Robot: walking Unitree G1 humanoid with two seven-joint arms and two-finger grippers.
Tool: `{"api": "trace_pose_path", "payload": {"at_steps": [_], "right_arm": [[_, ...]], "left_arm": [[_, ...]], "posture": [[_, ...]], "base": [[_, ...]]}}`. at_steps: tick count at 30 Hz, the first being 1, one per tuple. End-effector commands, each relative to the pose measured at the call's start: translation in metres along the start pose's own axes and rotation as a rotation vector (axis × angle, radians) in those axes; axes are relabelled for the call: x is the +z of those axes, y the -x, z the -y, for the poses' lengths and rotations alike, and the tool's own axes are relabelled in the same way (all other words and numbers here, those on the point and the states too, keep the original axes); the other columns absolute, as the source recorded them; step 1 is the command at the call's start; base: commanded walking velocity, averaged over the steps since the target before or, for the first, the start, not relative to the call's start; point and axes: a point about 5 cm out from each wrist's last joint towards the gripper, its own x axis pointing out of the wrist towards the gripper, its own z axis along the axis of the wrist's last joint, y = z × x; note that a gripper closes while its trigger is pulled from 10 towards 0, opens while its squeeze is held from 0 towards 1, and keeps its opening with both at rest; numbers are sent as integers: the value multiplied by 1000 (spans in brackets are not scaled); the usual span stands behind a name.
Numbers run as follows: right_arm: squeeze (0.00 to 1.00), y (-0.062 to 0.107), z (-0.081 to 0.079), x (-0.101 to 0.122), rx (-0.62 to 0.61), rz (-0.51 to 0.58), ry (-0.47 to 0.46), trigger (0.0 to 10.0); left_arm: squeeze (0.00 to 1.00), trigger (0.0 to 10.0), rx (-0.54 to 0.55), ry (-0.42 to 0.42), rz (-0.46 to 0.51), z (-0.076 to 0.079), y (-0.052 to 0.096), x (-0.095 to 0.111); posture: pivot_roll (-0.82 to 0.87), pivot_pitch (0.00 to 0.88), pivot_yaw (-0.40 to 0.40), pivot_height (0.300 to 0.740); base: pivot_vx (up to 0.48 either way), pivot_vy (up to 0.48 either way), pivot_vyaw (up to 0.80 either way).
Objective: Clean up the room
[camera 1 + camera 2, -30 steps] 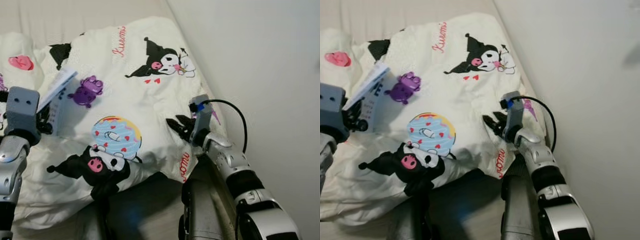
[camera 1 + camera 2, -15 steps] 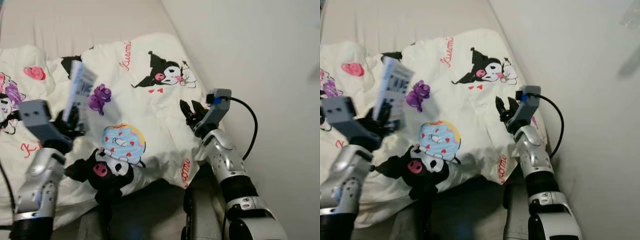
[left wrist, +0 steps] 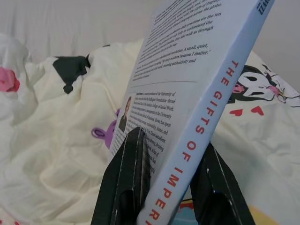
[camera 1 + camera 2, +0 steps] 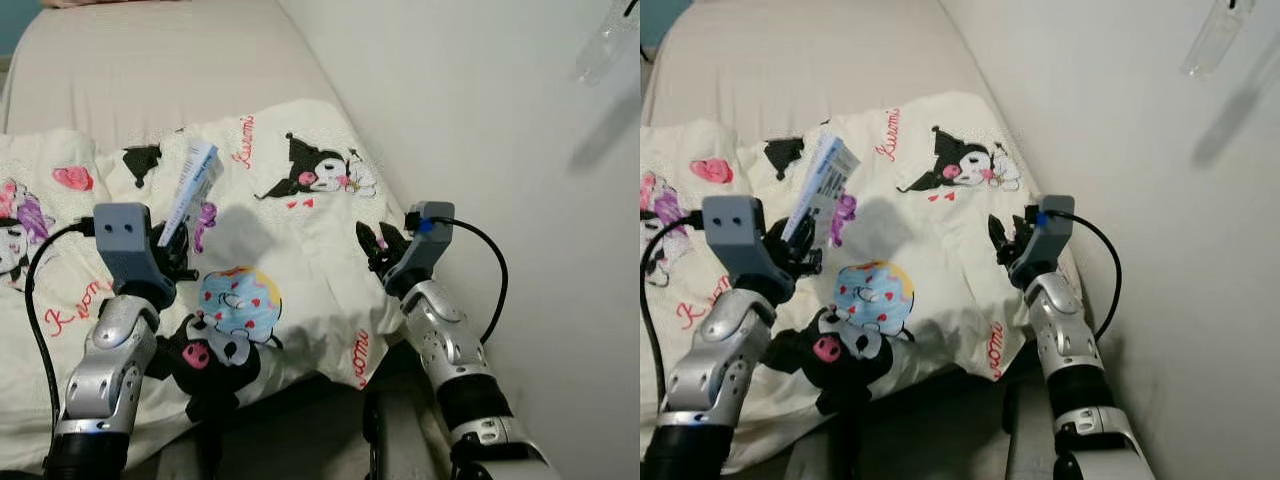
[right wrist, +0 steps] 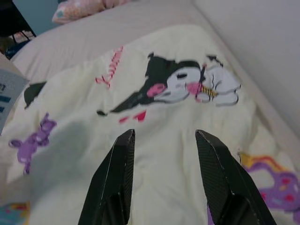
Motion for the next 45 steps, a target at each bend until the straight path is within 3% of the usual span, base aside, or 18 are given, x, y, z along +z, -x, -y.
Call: {"api": "trace_pose_path", "payload": {"at_steps": [1, 11, 18, 23, 29, 45], "right_arm": [[0, 3, -1, -1, -2, 9, 15, 10000], [0, 5, -3, -3, 5, 5, 14, 10000], [0, 6, -3, -3, 10, 8, 5, 10000], [0, 9, -2, -12, 12, -21, -1, 10000], [0, 18, 6, -33, -10, -96, -3, 10000], [0, 19, -3, -48, 13, -147, -13, 10000]], "left_arm": [[0, 10000, -10, -5, 47, 4, 3, 5], [0, 10000, -46, 5, 25, 15, 10, -3], [0, 10000, -36, 56, -14, 19, 13, -10], [0, 10000, -45, 20, -32, 21, 17, -17], [0, 10000, 10, -45, -81, 14, 23, -39], [0, 10000, 63, -56, -89, 1, 16, -42]], "posture": [[8, 137, -29, 616], [2, 117, -21, 661], [0, 108, -14, 696], [3, 95, -11, 711], [0, 86, -25, 740], [55, 99, -23, 740]], "base": [[0, 0, 0], [0, 0, 0], [0, 0, 0], [0, 0, 0], [0, 0, 0], [0, 0, 0]]}}
